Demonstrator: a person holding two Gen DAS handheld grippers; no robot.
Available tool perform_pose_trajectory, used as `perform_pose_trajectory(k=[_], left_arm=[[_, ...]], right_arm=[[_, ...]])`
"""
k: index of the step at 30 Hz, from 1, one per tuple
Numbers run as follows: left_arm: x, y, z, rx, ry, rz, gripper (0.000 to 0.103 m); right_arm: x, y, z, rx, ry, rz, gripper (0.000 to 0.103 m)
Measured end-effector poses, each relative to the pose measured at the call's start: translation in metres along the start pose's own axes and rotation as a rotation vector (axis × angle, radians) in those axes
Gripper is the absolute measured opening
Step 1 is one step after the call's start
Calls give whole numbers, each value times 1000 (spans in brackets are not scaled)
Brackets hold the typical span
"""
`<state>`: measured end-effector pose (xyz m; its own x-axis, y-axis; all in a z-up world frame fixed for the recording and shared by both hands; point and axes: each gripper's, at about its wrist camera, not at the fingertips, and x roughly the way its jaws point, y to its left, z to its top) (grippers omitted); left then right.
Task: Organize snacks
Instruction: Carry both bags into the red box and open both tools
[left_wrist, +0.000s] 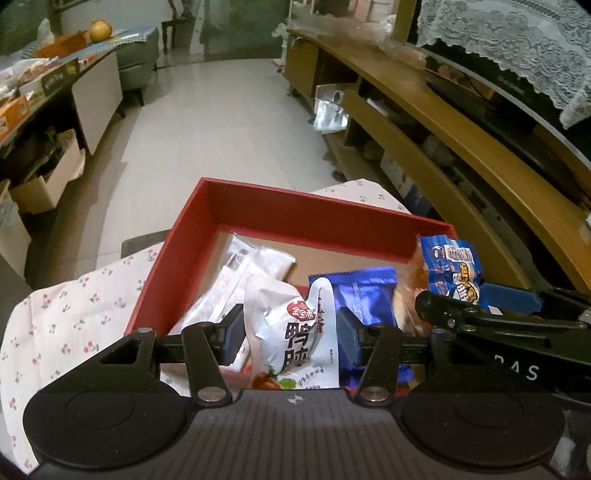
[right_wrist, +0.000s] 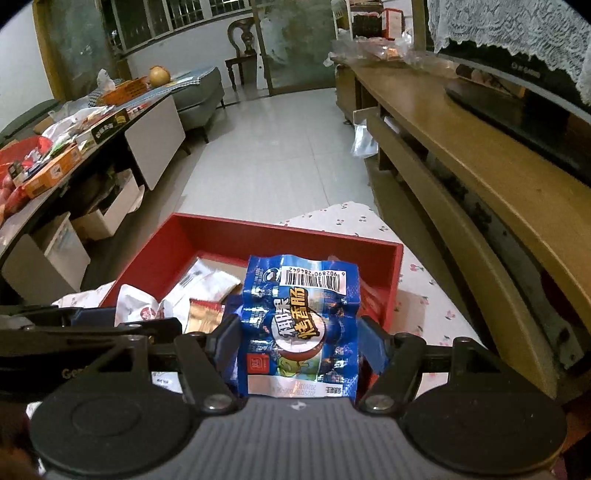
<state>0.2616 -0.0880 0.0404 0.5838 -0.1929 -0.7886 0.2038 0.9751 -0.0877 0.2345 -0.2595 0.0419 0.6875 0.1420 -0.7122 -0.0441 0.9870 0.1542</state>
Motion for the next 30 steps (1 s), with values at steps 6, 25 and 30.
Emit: perform_pose_trajectory(k=[6, 25, 30], left_arm=[[20, -1, 7, -5, 34, -28, 25], [29, 1, 4, -2, 33, 28, 50], [26, 2, 4, -9, 29, 27, 52]], right_arm=[[23, -1, 5, 12, 25, 11, 74], [41, -4, 8, 0, 23, -50, 75], [35, -2, 9, 0, -2, -43, 75]])
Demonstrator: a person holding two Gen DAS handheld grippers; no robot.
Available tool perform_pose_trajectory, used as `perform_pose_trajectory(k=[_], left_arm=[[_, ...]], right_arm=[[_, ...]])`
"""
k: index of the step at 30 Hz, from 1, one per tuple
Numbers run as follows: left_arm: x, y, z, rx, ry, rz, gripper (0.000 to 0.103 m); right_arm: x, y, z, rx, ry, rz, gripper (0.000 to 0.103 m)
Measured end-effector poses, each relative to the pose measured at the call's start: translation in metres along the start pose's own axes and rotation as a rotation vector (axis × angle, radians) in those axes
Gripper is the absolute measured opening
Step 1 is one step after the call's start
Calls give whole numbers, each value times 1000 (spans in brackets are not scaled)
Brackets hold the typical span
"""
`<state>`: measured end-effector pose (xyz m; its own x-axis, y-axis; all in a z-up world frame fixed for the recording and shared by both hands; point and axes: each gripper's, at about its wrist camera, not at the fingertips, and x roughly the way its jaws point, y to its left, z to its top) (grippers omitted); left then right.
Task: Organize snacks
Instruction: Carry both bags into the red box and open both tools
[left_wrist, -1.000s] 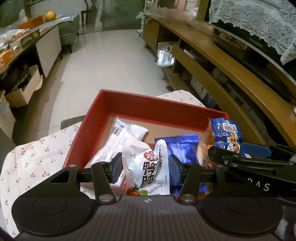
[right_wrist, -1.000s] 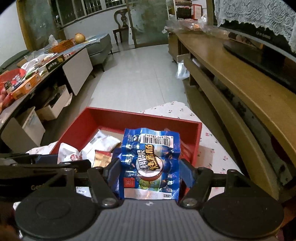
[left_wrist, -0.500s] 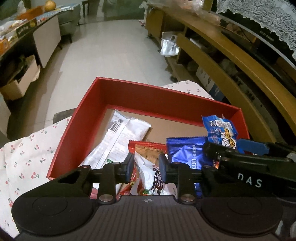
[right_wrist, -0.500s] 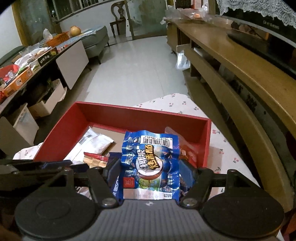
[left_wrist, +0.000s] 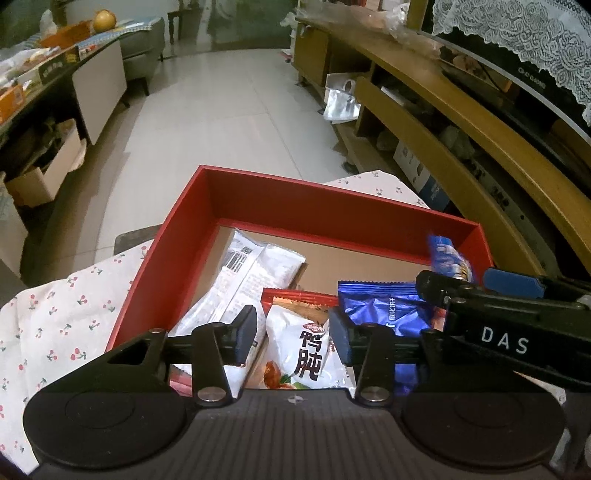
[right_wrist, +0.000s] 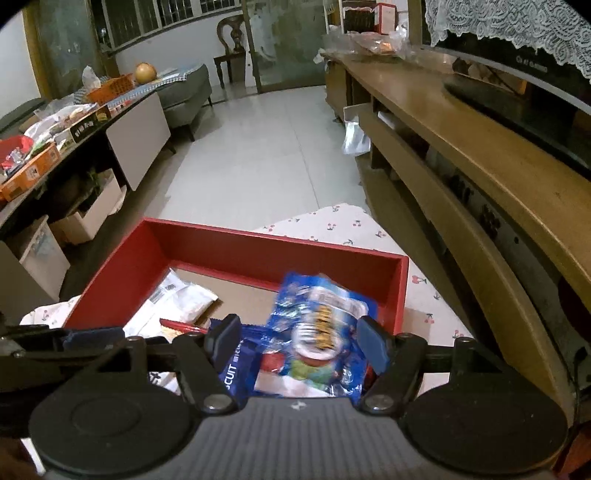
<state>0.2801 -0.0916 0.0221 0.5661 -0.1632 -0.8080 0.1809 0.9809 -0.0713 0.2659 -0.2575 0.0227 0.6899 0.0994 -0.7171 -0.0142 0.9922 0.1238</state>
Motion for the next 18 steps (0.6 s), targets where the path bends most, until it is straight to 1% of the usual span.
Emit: perform_pose_trajectory(k=[8, 18], left_arm=[[-1, -2, -2, 7, -1, 6, 52], [-7, -5, -8, 6, -1, -1, 56]], right_arm=[[-1, 0, -1, 1, -1, 0, 75], [-8, -4, -4, 14, -6, -2, 75]])
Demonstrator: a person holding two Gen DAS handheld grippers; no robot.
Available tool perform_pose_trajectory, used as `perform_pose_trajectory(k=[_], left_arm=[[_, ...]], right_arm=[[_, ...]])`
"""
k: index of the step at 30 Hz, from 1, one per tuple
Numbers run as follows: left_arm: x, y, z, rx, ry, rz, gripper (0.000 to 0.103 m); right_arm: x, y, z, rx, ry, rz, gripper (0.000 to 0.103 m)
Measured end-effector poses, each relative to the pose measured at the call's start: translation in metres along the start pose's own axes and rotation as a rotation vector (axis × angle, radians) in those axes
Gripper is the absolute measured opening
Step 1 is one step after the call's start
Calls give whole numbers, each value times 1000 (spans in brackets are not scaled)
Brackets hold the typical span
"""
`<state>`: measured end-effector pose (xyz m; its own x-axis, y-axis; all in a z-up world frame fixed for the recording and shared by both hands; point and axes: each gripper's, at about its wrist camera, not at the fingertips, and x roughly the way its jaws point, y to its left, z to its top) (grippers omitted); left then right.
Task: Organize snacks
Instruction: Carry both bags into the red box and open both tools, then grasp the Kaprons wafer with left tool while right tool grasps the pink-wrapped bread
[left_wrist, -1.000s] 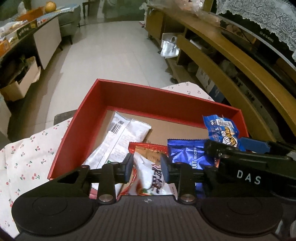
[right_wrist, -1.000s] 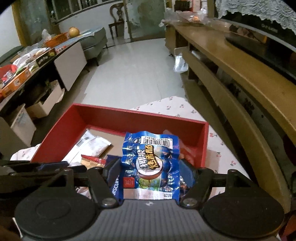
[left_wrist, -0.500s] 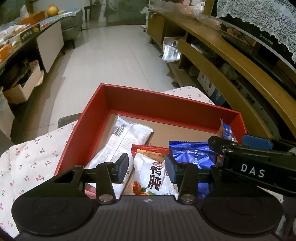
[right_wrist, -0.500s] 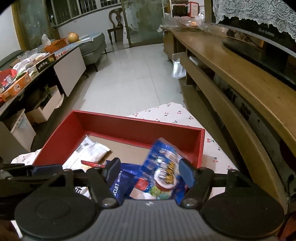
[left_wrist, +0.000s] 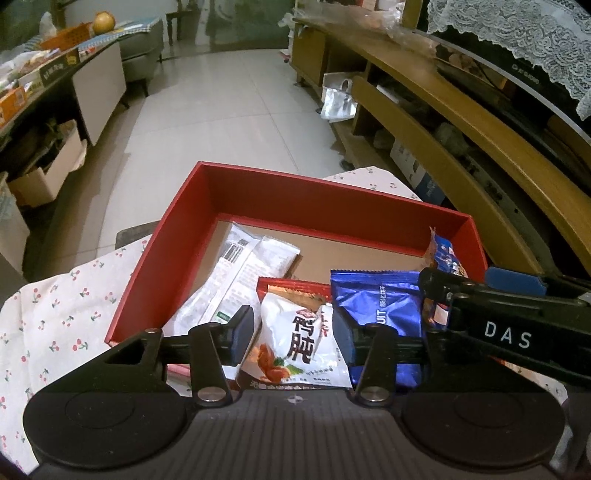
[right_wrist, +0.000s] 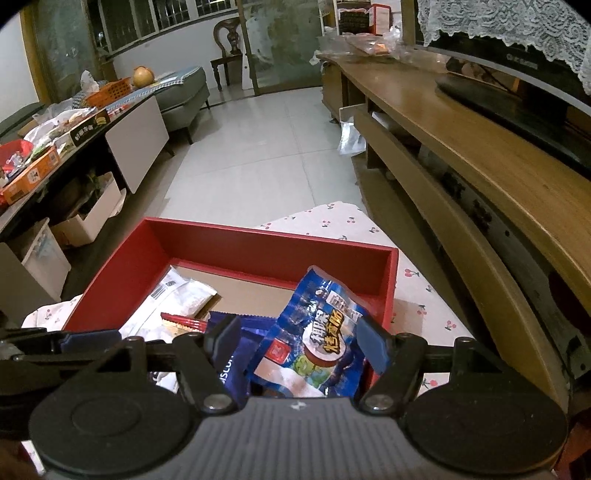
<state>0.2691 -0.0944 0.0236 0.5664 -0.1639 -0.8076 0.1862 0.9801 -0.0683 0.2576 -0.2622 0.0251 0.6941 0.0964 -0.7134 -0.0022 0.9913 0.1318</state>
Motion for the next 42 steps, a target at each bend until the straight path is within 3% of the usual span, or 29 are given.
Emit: perform_pose_trajectory(k=[5, 15, 42], left_arm=[[-5, -5, -5, 13, -2, -17, 65], [-12, -16, -12, 48, -10, -16, 67], [-46, -24, -58, 69, 18, -61, 71]], right_arm=[[-7, -3, -2, 19, -8, 15, 76], [-23, -3, -6, 18, -52, 17, 76], [-68, -37, -57, 114, 5, -3, 77]])
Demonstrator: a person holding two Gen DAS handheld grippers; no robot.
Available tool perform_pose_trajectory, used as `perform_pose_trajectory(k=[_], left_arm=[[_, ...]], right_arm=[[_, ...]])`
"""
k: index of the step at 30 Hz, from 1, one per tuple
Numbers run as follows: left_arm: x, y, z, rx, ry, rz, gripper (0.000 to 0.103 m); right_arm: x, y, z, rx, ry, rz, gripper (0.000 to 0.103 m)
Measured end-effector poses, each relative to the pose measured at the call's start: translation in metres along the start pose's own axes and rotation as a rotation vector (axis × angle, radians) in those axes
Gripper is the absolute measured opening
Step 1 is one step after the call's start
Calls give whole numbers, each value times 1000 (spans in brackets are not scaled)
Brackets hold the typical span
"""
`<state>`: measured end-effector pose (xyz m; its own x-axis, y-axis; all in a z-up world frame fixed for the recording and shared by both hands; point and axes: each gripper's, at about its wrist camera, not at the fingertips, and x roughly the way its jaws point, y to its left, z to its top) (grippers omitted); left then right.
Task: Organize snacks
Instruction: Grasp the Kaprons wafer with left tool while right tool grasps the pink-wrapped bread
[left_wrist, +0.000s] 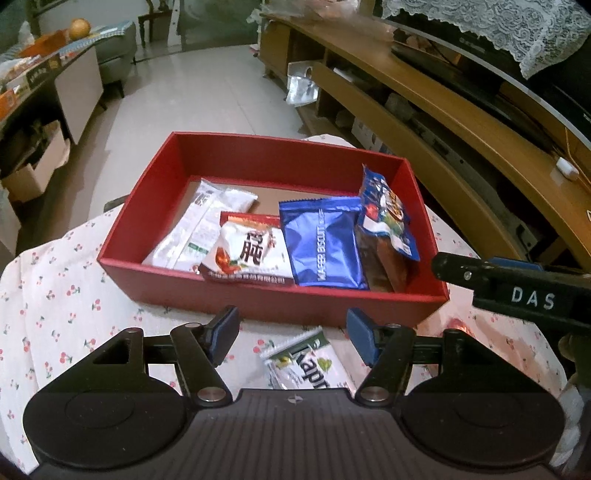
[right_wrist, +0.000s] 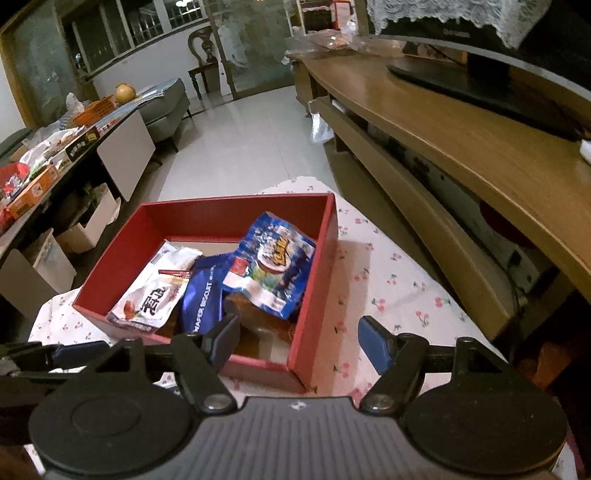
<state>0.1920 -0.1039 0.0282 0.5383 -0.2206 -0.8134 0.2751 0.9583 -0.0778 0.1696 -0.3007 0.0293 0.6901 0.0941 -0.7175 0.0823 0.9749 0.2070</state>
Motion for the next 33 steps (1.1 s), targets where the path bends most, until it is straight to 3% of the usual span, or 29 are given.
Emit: perform_pose_trajectory(k=[10, 21, 27, 33], left_arm=[[-4, 0, -17, -4, 27, -9, 73], [14, -11, -39, -2, 114, -29, 77], [34, -10, -36, -77, 156, -45, 82], [51, -15, -34, -91, 165, -21, 85]], right_arm=[[-5, -7, -14, 13, 45, -3, 79], [2, -17, -28, 0, 129, -25, 80], [3, -25, -27, 24, 136, -30, 80], [7, -27, -27, 24, 150, -27, 80]])
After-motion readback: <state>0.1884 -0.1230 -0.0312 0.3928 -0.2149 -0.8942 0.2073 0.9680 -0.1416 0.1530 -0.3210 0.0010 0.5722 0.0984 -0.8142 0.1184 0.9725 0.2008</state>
